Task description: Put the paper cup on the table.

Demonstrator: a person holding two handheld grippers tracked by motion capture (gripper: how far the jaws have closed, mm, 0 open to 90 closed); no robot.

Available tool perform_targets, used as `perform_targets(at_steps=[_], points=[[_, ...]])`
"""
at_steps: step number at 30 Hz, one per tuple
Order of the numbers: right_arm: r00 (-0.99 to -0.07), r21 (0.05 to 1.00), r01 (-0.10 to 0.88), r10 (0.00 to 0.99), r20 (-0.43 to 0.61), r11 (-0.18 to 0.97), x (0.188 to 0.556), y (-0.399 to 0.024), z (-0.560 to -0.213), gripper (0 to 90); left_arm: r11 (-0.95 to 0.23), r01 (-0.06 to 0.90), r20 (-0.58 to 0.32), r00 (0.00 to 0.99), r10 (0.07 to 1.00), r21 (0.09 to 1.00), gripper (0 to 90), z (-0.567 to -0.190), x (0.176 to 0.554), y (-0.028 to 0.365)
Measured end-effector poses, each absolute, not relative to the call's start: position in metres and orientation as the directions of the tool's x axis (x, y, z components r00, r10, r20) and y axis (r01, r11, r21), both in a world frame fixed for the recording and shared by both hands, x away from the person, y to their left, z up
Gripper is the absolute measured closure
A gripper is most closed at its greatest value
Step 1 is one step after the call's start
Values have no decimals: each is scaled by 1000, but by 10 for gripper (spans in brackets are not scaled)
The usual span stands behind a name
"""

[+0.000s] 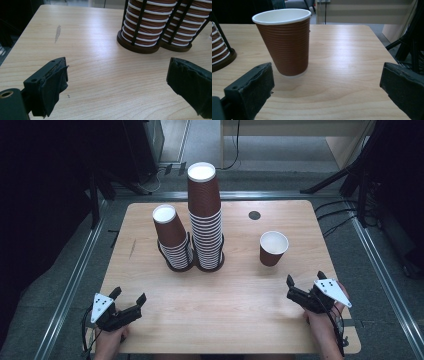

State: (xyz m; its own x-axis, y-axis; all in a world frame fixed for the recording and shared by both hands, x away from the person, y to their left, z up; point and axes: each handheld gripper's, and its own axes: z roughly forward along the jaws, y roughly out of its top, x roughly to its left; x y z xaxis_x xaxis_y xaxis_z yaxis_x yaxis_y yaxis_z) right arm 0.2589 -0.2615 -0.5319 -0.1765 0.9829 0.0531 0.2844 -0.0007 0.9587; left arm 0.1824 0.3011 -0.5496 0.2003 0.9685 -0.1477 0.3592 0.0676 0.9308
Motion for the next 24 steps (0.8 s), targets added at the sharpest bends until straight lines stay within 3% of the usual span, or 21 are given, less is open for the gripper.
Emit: perform_targets(at_steps=[24], points=[[-73,953,301,995,64,-40,232,-312,-545,0,70,364,-149,195,969,929,39,-550,182,301]])
